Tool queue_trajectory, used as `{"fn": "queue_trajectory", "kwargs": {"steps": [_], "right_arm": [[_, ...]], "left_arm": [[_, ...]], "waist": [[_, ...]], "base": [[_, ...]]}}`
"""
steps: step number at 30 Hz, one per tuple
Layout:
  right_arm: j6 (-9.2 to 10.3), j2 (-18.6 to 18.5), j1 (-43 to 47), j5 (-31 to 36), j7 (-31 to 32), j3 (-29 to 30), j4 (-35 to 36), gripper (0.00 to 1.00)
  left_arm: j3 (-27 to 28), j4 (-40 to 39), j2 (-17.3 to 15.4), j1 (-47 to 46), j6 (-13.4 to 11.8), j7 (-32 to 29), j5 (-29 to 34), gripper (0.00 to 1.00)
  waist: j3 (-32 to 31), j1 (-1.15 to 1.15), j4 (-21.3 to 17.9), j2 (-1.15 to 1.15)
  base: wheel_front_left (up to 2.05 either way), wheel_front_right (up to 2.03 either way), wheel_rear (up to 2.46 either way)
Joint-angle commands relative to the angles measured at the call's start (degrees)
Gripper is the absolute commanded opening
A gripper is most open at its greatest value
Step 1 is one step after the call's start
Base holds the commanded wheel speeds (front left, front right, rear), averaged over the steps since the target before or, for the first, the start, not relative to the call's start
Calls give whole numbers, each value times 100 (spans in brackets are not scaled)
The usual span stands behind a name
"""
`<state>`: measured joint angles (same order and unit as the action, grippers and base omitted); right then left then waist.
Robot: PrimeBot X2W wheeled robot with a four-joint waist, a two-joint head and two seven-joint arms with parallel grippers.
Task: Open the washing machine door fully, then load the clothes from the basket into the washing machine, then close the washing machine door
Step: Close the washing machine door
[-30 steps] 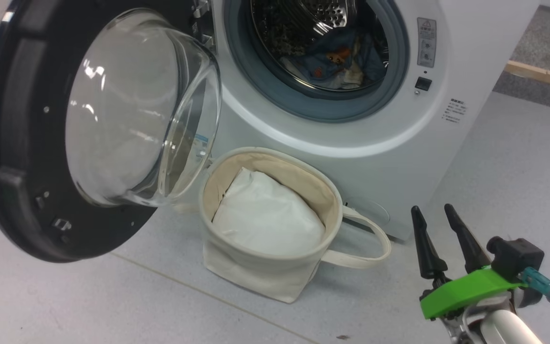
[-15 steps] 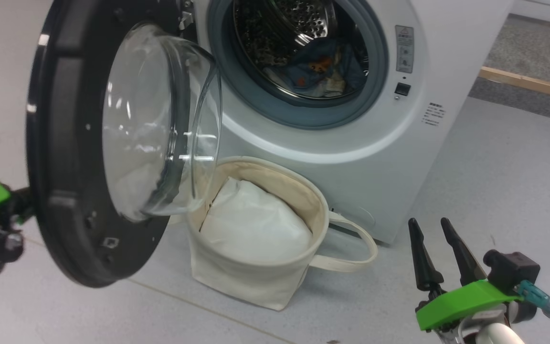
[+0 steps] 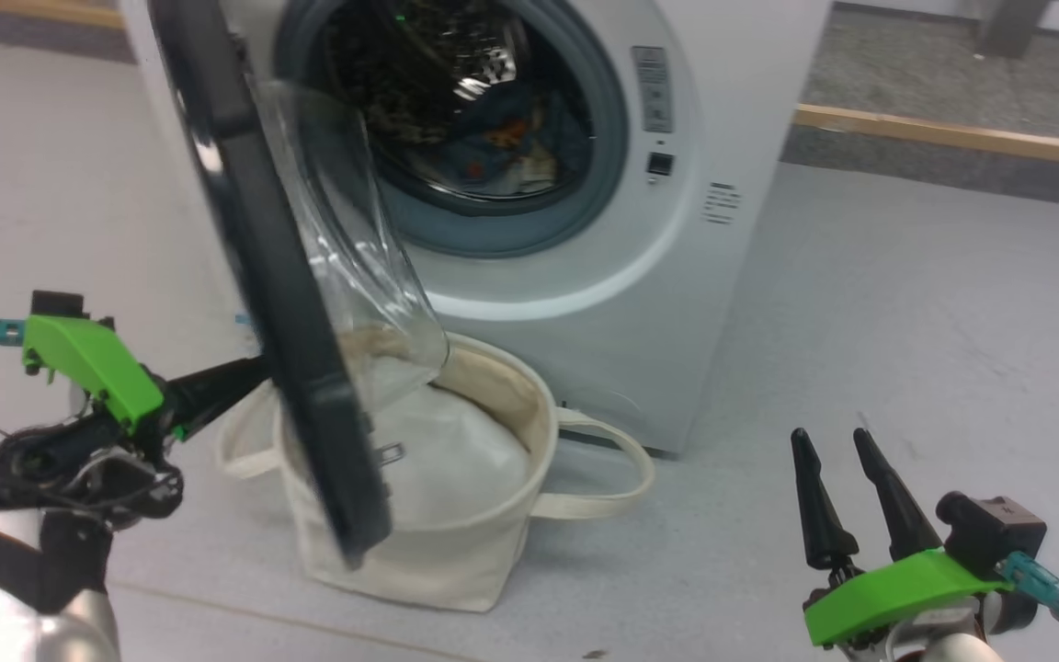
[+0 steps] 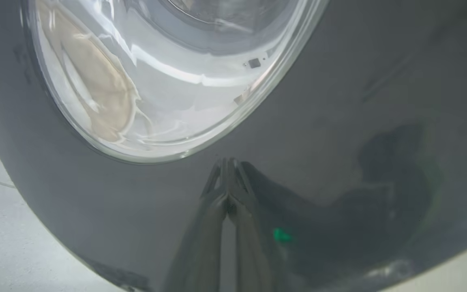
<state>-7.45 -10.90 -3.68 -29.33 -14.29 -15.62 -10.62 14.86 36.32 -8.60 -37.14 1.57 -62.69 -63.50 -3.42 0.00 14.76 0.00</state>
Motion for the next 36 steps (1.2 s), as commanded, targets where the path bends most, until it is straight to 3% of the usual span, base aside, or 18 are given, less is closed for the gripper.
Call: {"fn": "queue_trajectory", "kwargs": {"steps": [1, 6, 10, 24, 29, 34, 36], "right_arm": [[-3, -11, -124, 26, -71, -68, 187, 100], [-3, -26, -158, 47, -71, -53, 211, 100], [-3, -40, -197, 75, -71, -25, 232, 100], [-3, -3, -335, 183, -71, 22, 320, 100], [-3, 9, -372, 200, -71, 54, 338, 100], [-3, 1, -362, 174, -71, 100, 354, 100], [-3, -15, -371, 164, -71, 82, 358, 100]], "left_arm": [[74, -324, -97, -175, -24, -77, -68, 0], [182, -1199, 115, 182, -387, -9, -120, 0], [330, -1571, 193, 281, -492, 265, -122, 0], [1010, -1274, -169, 72, -372, 1339, -21, 0], [1078, -1041, -282, -14, -276, 1547, 35, 0], [1004, -862, -278, 3, -156, 1585, 84, 0], [959, -815, -256, 25, -145, 1574, 108, 7]], "waist": [[8, 0, -218, 0], [72, 0, -766, 0], [151, 0, -1249, 0], [562, 0, -2908, 0], [648, 0, -3108, 0], [591, 0, -2977, 0], [557, 0, -2850, 0]], "base": [[0, 0, 0], [0, 0, 0], [0, 0, 0], [0, 0, 0], [0, 0, 0], [0, 0, 0], [0, 0, 0]]}}
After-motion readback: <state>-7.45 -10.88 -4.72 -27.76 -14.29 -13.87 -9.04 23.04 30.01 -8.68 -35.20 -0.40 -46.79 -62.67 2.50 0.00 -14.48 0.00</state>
